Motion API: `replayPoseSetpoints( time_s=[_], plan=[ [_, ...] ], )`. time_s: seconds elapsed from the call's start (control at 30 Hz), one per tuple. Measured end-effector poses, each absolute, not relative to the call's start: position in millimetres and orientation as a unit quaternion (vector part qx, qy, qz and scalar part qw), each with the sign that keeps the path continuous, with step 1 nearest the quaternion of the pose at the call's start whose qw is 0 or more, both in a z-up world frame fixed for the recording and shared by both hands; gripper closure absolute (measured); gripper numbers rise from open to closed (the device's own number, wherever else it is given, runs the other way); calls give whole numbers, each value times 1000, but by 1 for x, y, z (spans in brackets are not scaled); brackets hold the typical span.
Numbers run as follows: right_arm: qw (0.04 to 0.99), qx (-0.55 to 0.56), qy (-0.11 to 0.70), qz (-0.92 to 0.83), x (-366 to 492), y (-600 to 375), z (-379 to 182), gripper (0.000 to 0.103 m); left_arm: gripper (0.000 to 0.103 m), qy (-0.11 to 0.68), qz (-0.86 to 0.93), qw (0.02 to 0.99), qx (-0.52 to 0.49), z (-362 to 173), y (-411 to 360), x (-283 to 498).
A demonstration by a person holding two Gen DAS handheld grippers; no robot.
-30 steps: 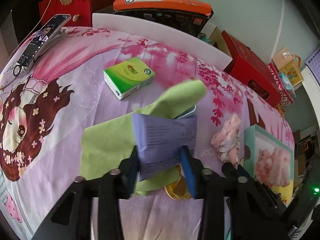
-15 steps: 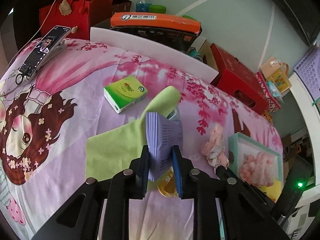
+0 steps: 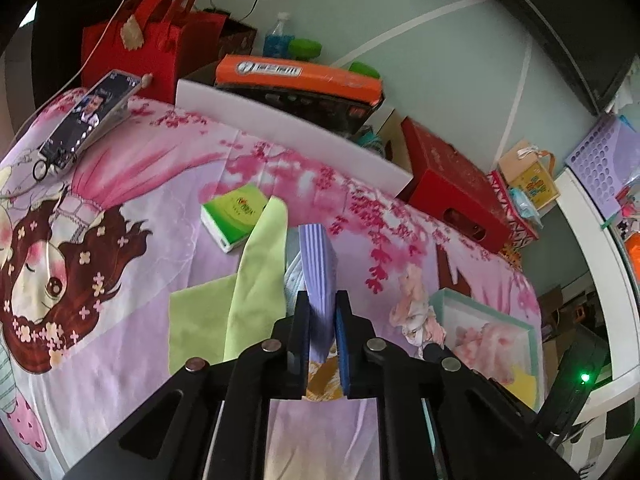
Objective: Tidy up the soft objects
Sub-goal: 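Grasp the pink floral scrunchie with the right tool while the left tool grasps the lavender packet, then carry the scrunchie and lavender packet over the tray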
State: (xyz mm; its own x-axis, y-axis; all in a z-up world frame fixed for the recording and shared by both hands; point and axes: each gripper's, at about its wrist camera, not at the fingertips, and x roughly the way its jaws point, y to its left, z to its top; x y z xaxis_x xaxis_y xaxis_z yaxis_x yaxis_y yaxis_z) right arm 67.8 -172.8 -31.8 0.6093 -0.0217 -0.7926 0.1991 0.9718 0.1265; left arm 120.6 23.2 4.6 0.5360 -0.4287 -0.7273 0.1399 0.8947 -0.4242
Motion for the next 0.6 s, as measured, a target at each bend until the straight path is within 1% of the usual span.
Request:
replayPoseSetpoints(
  time_s=[0.37, 0.6],
  plan=[
    [904, 113, 406, -70, 55, -182, -9, 95, 93, 409, -192, 875, -171, 31, 23, 109],
    [915, 117, 376, -83, 42, -191, 11, 95, 93, 371, -227, 885, -166, 52, 8, 98]
  ],
)
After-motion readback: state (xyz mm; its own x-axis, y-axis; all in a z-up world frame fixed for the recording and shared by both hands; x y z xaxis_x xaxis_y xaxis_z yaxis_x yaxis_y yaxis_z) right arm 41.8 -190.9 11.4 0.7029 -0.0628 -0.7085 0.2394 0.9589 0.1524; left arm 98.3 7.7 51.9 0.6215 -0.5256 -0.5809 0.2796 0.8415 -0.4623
